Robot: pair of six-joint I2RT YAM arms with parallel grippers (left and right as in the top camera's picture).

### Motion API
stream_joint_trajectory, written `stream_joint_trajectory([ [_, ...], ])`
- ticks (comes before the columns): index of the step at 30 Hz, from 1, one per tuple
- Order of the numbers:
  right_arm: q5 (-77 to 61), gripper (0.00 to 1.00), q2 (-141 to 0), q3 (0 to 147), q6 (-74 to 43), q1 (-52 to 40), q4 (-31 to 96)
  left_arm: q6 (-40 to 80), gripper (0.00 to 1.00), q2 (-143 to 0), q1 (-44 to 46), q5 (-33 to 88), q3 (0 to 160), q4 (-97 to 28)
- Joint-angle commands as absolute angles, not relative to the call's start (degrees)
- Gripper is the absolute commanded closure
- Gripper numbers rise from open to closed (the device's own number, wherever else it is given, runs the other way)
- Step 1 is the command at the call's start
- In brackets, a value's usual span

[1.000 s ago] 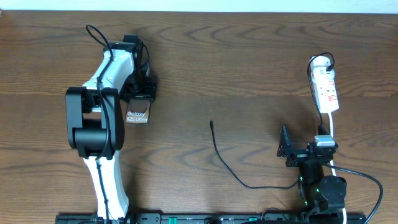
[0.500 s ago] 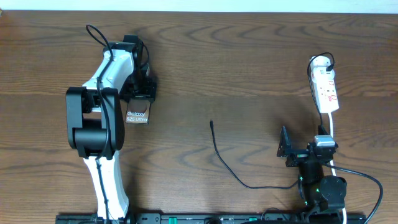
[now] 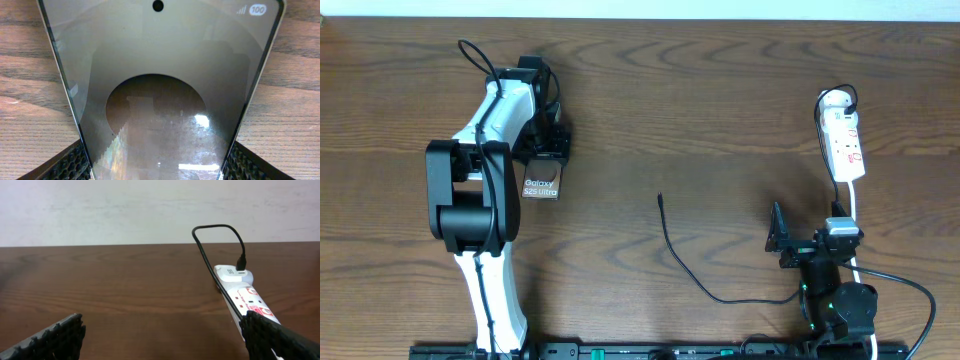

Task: Plug charger to phone and switch on socket
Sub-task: 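Lower the left gripper and close it on the phone's edges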

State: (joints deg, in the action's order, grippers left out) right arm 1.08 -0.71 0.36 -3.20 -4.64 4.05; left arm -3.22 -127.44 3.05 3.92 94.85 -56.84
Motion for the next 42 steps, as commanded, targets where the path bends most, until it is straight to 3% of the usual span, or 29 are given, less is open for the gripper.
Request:
stream_joint_trajectory([
  [1,1.4,0.01,-0.4,0.3,-2.5,-5.1,4.3,-3.4,0.30,-130.3,3.0,6.8,92.1,-57.1],
  [16,1.4,0.01,-0.4,0.3,-2.5,-5.1,4.3,-3.4,0.36,-130.3,3.0,6.8,92.1,-57.1],
  [21,1.4,0.01,-0.4,0.3,-2.5,-5.1,4.3,-3.4,0.42,-130.3,3.0,6.8,92.1,-57.1],
  [31,1.4,0.01,-0.4,0.3,-2.5,-5.1,4.3,-3.4,0.58,-130.3,3.0,6.8,92.1,-57.1],
  [38,1.4,0.01,-0.4,0.3,-2.5,-5.1,4.3,-3.4,0.79,-130.3,3.0,6.8,92.1,-57.1],
  [40,1.4,0.01,-0.4,0.3,-2.5,-5.1,4.3,-3.4,0.89,-130.3,3.0,6.8,92.1,-57.1],
  [42,1.4,0.01,-0.4,0.3,-2.5,-5.1,4.3,-3.4,0.92,-130.3,3.0,6.8,92.1,-57.1],
])
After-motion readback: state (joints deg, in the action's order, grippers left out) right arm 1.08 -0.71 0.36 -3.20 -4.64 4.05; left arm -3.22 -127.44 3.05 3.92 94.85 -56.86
